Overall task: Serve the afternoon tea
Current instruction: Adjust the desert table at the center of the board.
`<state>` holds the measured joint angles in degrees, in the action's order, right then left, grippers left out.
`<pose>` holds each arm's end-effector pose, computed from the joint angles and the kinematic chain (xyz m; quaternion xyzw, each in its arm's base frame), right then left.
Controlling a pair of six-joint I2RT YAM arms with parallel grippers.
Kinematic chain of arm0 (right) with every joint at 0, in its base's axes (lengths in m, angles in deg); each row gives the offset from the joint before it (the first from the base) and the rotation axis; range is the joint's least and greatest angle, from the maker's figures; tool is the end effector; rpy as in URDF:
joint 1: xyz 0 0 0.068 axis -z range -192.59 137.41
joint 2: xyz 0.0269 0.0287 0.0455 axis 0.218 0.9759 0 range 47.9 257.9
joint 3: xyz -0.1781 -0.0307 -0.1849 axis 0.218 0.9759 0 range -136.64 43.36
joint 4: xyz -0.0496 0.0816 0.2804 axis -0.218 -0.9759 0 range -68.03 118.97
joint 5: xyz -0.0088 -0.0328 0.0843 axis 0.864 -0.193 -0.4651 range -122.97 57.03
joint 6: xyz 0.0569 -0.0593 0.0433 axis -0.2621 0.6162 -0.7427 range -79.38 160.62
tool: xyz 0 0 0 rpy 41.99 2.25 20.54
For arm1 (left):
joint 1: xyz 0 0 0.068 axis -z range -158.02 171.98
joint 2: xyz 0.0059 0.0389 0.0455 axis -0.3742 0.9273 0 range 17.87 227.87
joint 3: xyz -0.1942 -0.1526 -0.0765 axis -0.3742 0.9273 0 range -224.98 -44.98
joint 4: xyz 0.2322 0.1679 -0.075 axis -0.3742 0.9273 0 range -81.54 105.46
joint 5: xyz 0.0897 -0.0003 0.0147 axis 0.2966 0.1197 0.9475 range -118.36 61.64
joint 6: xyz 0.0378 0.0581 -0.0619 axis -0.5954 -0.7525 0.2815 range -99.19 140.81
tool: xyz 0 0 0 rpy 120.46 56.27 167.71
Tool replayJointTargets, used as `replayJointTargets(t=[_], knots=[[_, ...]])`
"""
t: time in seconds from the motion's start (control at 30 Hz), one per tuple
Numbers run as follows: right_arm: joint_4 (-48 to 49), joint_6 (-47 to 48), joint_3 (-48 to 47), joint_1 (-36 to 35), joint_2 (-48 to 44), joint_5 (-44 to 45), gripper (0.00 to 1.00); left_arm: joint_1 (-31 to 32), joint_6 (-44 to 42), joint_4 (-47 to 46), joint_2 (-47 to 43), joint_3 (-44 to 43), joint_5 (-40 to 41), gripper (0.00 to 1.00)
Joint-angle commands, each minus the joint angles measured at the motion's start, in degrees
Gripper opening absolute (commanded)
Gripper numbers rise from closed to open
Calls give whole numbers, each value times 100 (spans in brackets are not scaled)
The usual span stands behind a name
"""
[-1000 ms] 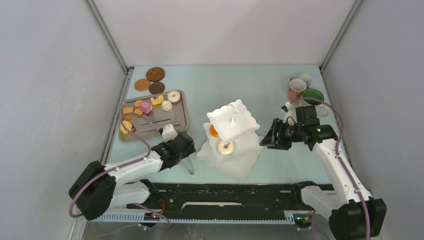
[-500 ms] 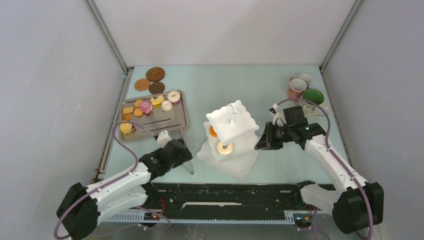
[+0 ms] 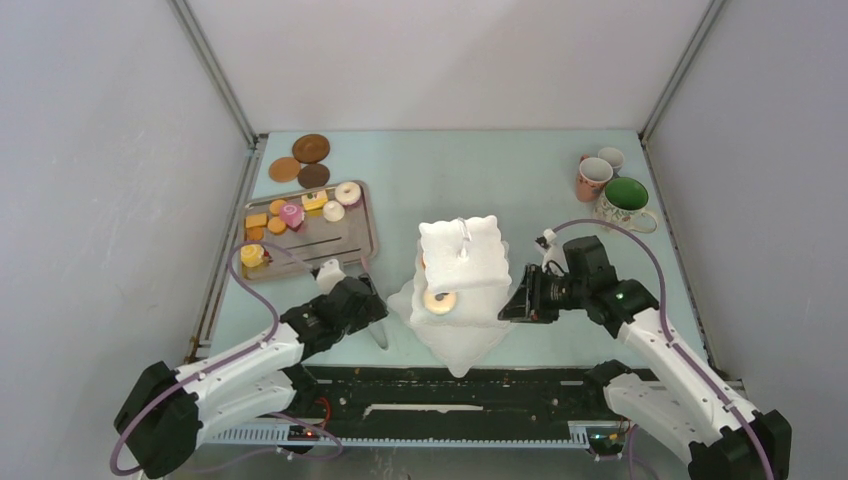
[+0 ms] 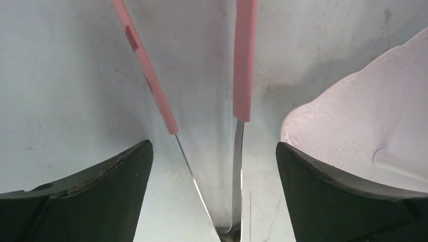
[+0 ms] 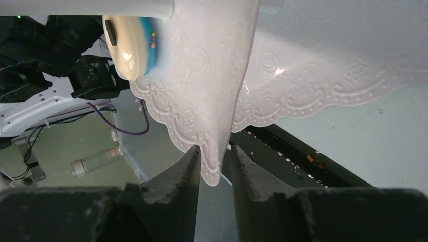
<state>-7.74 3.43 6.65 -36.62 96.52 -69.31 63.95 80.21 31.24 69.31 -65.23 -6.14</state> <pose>0.1961 0.1417 0.1951 -0.0075 0.8956 0.4220 0.1404 0.1891 -0.1275 0.0913 -0.2003 0.9134 -0.1187 0.3340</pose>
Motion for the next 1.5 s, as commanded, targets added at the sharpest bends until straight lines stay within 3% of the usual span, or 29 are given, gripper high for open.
replayJointTargets(t=[0.0, 0.3, 0.53, 0.77, 0.93, 1.47], knots=[[171, -167, -21, 38, 110, -51, 31, -19, -86, -307, 221, 115, -64, 100], [1271, -561, 287, 1214, 180, -1004, 38, -23, -104, -448, 415, 39, -112, 99], [1815, -731, 287, 1067, 649, -1006, 37, -28, -77, -221, 183, 82, -62, 99], [2056, -1018, 299, 870, 894, -519, 21, -23, -77, -100, 198, 82, -73, 100], [2390, -1496, 387, 867, 869, -231, 0, -31, -60, -157, 190, 63, -77, 100], [4030, -1818, 590, 1576, 1333, -86, 0, -76, 170, -143, 374, -61, -119, 100]])
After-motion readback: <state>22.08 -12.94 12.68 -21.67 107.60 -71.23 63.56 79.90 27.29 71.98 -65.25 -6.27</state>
